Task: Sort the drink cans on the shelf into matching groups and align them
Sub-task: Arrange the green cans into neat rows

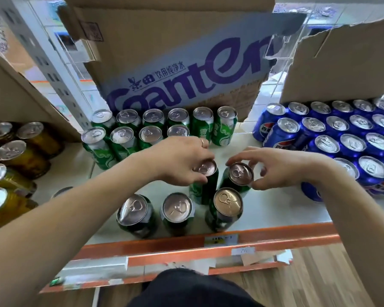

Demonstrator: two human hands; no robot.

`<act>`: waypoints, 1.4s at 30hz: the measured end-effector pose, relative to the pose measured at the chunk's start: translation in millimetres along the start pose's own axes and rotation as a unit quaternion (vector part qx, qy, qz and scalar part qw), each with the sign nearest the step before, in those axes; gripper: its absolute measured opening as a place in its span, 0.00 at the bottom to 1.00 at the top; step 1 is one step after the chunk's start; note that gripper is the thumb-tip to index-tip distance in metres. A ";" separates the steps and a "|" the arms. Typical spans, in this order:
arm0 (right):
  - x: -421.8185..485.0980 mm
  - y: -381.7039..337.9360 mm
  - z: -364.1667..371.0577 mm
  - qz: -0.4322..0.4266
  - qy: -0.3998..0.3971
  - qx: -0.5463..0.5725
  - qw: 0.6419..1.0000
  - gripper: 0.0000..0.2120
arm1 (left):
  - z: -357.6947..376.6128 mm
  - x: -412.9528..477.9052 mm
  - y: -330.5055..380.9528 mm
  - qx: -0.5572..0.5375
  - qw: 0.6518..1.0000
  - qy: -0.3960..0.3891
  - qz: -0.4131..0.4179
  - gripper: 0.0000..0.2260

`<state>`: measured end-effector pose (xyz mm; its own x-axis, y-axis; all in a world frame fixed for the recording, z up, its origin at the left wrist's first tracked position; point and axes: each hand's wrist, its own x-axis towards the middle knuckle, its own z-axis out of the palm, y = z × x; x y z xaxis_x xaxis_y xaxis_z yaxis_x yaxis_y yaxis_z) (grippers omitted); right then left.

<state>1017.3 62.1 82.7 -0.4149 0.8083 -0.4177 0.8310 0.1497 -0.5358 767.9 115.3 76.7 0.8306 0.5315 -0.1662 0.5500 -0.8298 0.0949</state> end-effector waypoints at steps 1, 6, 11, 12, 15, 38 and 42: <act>-0.7 1.1 -0.9 0.001 -0.009 -0.001 1.000 0.31 | -1.8 3.2 -1.9 -0.025 0.999 0.016 -0.013 0.23; 1.4 7.1 7.4 -0.020 0.044 -0.001 0.999 0.31 | -6.7 24.8 -14.5 -0.114 0.983 0.101 -0.102 0.18; 0.2 11.0 10.7 -0.043 0.079 -0.026 0.996 0.30 | -2.8 45.3 -21.8 -0.090 0.967 0.138 -0.196 0.24; -0.4 12.8 10.5 -0.048 0.088 -0.037 0.994 0.30 | -0.4 48.2 -20.7 -0.086 0.964 0.142 -0.207 0.25; 0.8 19.7 5.7 -0.035 0.138 -0.039 0.989 0.27 | 9.2 55.0 -13.1 -0.050 0.958 0.165 -0.231 0.27; 73.8 15.5 -15.4 0.048 0.284 -0.090 0.953 0.21 | 13.8 58.6 -11.3 0.091 0.946 0.072 -0.303 0.31; 71.1 16.4 -14.6 0.073 0.261 -0.084 0.959 0.25 | 22.1 59.8 2.8 0.113 0.931 0.107 -0.330 0.31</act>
<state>1006.8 130.3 55.0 -0.0842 0.9959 -0.0316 0.9320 0.0675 -0.3561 817.2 141.0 45.4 0.3307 0.9397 0.0870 0.9342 -0.3129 -0.1714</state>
